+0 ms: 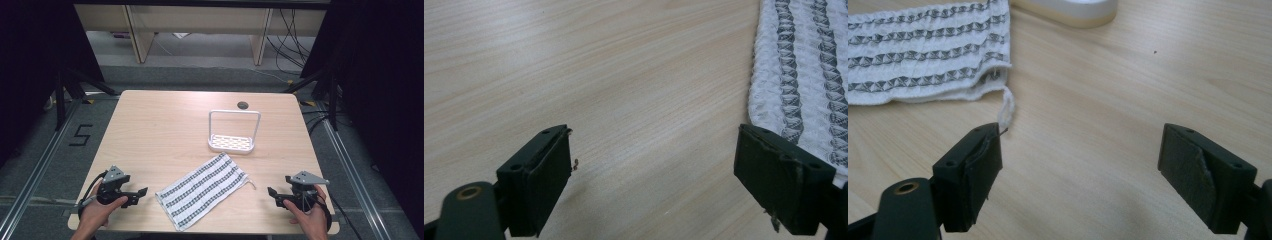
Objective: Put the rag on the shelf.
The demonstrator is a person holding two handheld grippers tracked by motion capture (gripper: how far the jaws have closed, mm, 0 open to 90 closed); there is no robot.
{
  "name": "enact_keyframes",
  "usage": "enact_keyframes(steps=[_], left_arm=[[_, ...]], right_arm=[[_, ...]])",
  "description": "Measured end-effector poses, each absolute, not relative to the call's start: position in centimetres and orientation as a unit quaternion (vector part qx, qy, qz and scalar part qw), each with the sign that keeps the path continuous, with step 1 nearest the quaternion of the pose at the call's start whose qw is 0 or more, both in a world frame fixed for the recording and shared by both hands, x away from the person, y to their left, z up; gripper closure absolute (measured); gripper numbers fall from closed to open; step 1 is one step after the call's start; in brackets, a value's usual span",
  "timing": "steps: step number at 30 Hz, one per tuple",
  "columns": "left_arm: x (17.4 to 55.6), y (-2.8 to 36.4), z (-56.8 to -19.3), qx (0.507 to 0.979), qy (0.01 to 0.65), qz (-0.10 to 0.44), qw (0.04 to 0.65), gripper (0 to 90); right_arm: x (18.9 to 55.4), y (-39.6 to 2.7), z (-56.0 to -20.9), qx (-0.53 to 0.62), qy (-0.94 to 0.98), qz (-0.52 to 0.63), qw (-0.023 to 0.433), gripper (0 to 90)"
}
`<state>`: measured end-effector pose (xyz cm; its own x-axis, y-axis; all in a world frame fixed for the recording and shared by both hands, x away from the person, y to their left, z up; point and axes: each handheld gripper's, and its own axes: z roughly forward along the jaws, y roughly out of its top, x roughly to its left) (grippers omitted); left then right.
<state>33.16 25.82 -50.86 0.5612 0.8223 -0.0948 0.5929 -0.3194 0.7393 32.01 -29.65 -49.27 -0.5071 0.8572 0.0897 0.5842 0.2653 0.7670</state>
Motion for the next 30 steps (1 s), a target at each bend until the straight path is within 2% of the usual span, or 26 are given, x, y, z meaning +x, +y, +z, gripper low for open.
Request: enact_keyframes(steps=[4, 20, 22, 30], left_arm=[[33.2, 25.8, -50.8, 0.801, 0.443, 0.147, 0.375, 14.8], [33.7, 25.3, -50.8, 0.799, 0.439, 0.144, 0.386, 14.8], [34.0, 24.7, -50.8, 0.788, 0.440, 0.146, 0.406, 14.8], [35.3, 22.4, -50.0, 0.806, 0.407, 0.138, 0.407, 14.8]], right_arm=[[32.2, -29.7, -49.4, 0.450, 0.782, 0.393, 0.178, 22.7], [32.2, -29.5, -49.1, 0.450, 0.782, 0.391, 0.182, 22.7], [32.2, -29.3, -49.0, 0.446, 0.782, 0.394, 0.185, 23.8], [32.4, -28.7, -48.6, 0.435, 0.790, 0.393, 0.176, 24.9]])
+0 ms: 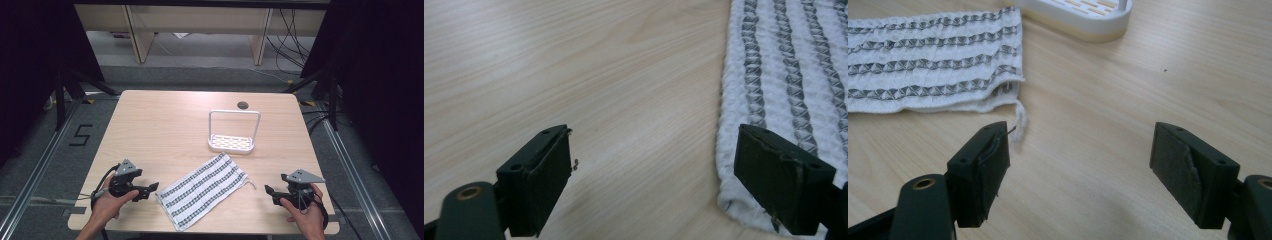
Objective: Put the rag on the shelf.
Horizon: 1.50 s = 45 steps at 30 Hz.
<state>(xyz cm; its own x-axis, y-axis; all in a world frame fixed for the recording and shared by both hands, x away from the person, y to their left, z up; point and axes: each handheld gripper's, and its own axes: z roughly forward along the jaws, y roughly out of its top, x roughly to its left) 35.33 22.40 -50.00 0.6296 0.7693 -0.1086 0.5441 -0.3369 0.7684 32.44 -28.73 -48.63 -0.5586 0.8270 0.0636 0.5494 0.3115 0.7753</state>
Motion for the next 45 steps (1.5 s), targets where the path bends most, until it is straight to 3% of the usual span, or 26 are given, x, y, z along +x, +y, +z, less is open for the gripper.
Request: enact_keyframes(steps=[11, 15, 36, 45], left_arm=[[38.4, 19.0, -48.8, 0.821, 0.378, 0.123, 0.410, 14.9], [39.6, 17.5, -48.2, 0.823, 0.370, 0.117, 0.415, 15.5], [44.4, 8.3, -48.0, 0.862, 0.308, 0.064, 0.397, 28.4], [45.9, 4.6, -48.4, 0.879, 0.290, 0.047, 0.374, 29.1]], right_arm=[[32.5, -27.7, -48.1, 0.426, 0.786, 0.406, 0.188, 28.6], [32.6, -27.0, -48.0, 0.427, 0.783, 0.419, 0.171, 30.6], [34.4, -23.2, -48.7, 0.395, 0.821, 0.377, 0.167, 35.1], [35.0, -21.9, -49.1, 0.385, 0.832, 0.361, 0.170, 35.7]])
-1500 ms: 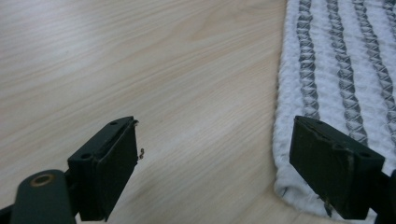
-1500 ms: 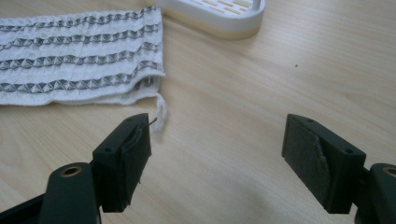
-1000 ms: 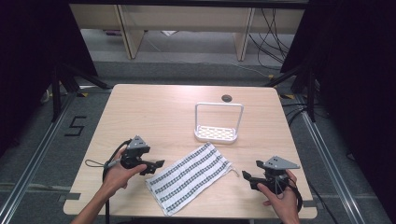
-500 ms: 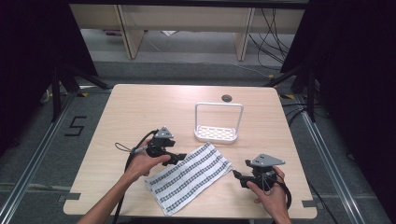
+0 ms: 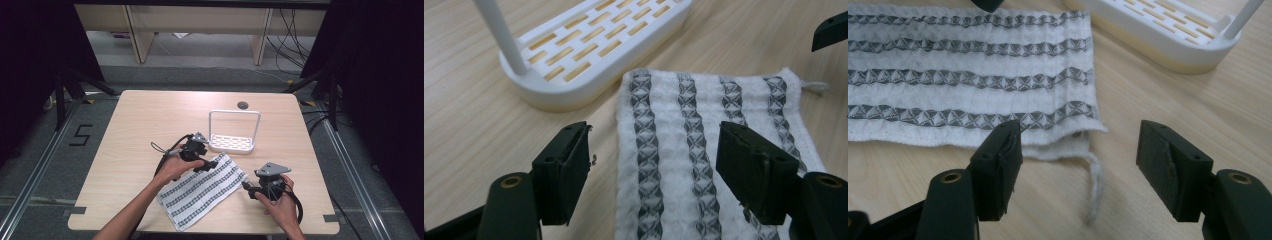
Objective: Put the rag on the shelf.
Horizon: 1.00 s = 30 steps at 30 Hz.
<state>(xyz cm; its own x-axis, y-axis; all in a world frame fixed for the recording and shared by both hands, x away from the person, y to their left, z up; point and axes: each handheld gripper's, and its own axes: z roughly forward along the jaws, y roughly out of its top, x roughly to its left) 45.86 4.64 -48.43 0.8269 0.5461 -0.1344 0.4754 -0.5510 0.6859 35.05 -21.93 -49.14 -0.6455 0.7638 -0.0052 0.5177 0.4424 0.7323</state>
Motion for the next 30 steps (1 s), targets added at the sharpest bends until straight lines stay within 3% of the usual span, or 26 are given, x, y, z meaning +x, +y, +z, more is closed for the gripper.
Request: enact_keyframes(steps=[7, 9, 30], left_arm=[[46.5, 3.3, -48.7, 0.885, 0.287, 0.047, 0.363, 28.4], [46.7, 3.1, -48.9, 0.886, 0.289, 0.045, 0.359, 28.2], [47.9, 0.7, -49.9, 0.890, 0.302, 0.046, 0.339, 30.3]], right_arm=[[35.2, -21.5, -49.4, 0.400, 0.834, 0.348, 0.153, 35.7], [35.6, -21.7, -49.6, 0.382, 0.836, 0.354, 0.170, 35.7], [36.3, -21.0, -50.1, 0.393, 0.842, 0.334, 0.160, 36.6]])
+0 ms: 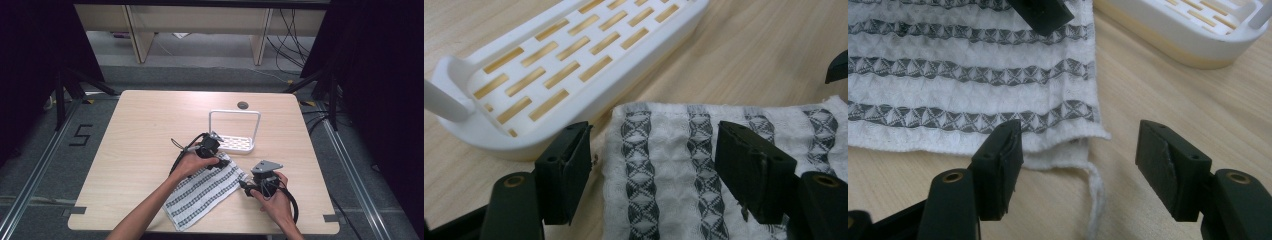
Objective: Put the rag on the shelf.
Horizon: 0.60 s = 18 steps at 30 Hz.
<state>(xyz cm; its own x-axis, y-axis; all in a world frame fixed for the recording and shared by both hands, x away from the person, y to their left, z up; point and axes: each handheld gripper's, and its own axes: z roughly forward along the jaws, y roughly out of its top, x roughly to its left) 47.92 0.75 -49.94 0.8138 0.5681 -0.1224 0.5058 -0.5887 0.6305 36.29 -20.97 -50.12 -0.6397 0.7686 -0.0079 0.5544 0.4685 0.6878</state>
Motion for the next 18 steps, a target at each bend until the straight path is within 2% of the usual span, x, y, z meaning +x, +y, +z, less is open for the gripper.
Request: enact_keyframes(steps=[5, 10, 11, 16, 17, 18], left_arm=[[47.97, 0.37, -50.22, 0.891, 0.300, 0.051, 0.338, 33.6], [47.90, 0.38, -50.15, 0.892, 0.297, 0.063, 0.335, 46.2], [47.80, 0.33, -50.18, 0.891, 0.299, 0.067, 0.335, 48.2], [47.48, 0.20, -50.16, 0.890, 0.299, 0.074, 0.337, 61.7], [47.48, 0.20, -50.16, 0.890, 0.299, 0.074, 0.337, 64.1], [47.41, 0.28, -50.20, 0.890, 0.297, 0.072, 0.339, 66.8]], right_arm=[[36.66, -20.69, -50.40, 0.388, 0.846, 0.328, 0.159, 39.6], [36.88, -20.58, -50.70, 0.386, 0.848, 0.328, 0.157, 46.9], [36.99, -20.55, -50.71, 0.383, 0.849, 0.333, 0.149, 55.0], [37.17, -20.46, -50.85, 0.380, 0.848, 0.342, 0.139, 73.5], [37.17, -20.46, -50.85, 0.380, 0.848, 0.342, 0.139, 73.5], [37.29, -20.45, -50.94, 0.378, 0.846, 0.350, 0.136, 80.6]])
